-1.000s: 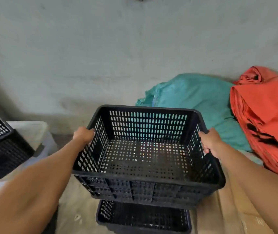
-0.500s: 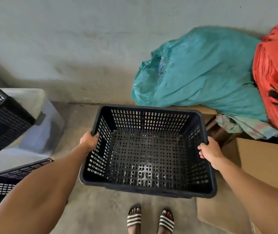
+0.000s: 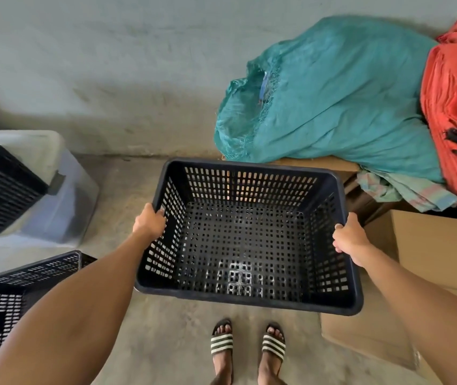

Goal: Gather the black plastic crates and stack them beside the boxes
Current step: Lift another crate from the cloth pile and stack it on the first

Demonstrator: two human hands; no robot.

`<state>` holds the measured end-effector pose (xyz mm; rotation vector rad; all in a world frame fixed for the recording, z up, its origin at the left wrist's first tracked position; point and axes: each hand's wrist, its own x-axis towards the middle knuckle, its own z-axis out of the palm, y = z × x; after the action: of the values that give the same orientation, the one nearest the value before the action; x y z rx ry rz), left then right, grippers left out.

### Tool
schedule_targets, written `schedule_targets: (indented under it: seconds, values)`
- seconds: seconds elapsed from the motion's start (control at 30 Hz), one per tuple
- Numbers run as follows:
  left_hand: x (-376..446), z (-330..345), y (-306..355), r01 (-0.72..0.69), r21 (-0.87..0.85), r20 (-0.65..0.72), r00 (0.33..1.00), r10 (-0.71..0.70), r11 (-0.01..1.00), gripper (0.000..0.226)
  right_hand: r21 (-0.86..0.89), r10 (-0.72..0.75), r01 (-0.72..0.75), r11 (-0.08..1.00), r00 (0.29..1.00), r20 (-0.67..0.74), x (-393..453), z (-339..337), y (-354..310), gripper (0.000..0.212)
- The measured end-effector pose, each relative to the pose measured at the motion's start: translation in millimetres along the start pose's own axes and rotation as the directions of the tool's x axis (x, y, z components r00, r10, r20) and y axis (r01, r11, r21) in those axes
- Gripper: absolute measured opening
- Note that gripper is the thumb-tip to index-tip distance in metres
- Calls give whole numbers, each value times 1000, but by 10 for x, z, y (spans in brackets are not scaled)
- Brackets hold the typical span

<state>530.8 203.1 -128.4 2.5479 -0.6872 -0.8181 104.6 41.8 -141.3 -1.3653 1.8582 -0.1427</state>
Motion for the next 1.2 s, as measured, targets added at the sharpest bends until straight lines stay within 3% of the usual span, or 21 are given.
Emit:
schedule_targets:
  seconds: [0.13, 0.33, 0.67, 0.77, 0.87, 0.93, 0.97, 1.07, 1.13, 1.2]
  values:
    - [-23, 57, -89, -33, -68, -20, 999, 31, 997, 26, -8, -66, 66, 998, 996, -53, -2, -28, -6, 43]
    - [-36, 98, -111, -77, -22, -89, 993, 74, 997, 27, -118, -120, 99, 988, 975, -189, -186, 65, 37, 46]
    - [-48, 114, -42, -75, 30, -55, 996, 77, 997, 26, -114, -39, 22, 993, 988, -151, -300, 5, 72, 45]
    - [-69, 162, -46, -90, 93, -136, 985, 103, 992, 28, -80, -68, 57, 995, 986, -153, -266, -7, 89, 44]
    - [-60, 133, -35, -133, 125, -91, 985, 145, 983, 42, -145, -139, 115, 983, 976, -165, -254, -46, 29, 57]
    - [-26, 45, 19, -218, 182, -52, 972, 231, 959, 62, -357, -322, 225, 907, 916, -241, -273, -128, -105, 69]
    - [-3, -17, 77, -288, 216, -73, 948, 309, 933, 67, -445, -446, 294, 846, 848, -288, -271, -185, -212, 72]
    - [42, -205, 322, -465, 309, -172, 831, 530, 830, 73, -515, -616, 391, 762, 682, -394, -284, -422, -604, 73]
    - [41, -215, 335, -510, 359, -181, 784, 594, 782, 74, -492, -609, 392, 777, 666, -431, -294, -450, -614, 72]
    - [3, -81, 166, -497, 361, -144, 806, 573, 789, 76, -523, -576, 346, 779, 724, -378, -312, -286, -310, 74]
